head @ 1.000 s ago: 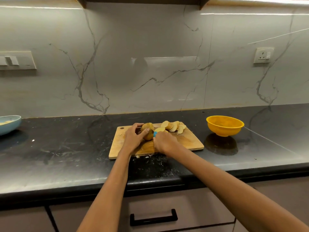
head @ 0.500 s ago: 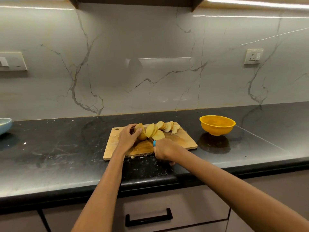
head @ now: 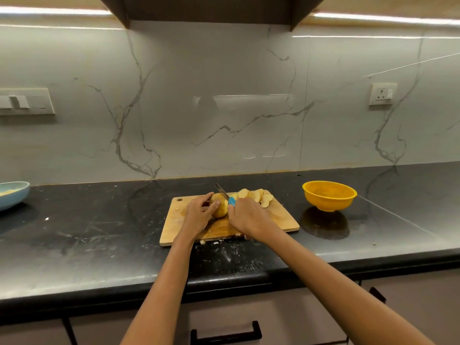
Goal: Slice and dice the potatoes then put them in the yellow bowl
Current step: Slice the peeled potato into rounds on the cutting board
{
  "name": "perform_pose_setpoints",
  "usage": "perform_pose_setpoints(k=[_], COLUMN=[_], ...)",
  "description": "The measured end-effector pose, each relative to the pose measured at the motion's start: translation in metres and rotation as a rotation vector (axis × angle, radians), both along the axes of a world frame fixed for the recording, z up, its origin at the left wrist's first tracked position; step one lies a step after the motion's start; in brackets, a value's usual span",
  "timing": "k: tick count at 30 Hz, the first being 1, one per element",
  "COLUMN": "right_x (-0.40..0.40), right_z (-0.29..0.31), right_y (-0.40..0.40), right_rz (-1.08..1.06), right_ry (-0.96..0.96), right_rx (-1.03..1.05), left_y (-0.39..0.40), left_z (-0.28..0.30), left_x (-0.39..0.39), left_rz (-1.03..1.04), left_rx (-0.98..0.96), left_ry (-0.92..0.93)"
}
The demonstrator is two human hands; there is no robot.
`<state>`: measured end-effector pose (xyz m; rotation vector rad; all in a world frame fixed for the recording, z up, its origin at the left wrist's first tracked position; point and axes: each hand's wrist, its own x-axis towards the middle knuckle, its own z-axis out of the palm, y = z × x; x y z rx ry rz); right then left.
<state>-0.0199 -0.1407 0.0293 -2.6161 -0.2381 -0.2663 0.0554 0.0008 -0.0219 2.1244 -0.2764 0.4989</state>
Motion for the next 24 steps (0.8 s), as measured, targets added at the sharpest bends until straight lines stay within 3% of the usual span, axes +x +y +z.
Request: perform_pose_setpoints(k=[24], right_x=[0.025], right_z=[-0.016], right_y=[0.013], right_rz=[-0.068], right_ry=[0.165], right_rx=[0.034], left_y=[-0.003], left_z=[0.003], left_x=[-0.006], left_rz=[0.033], left_rx=[0.038], left_ry=[-0.112])
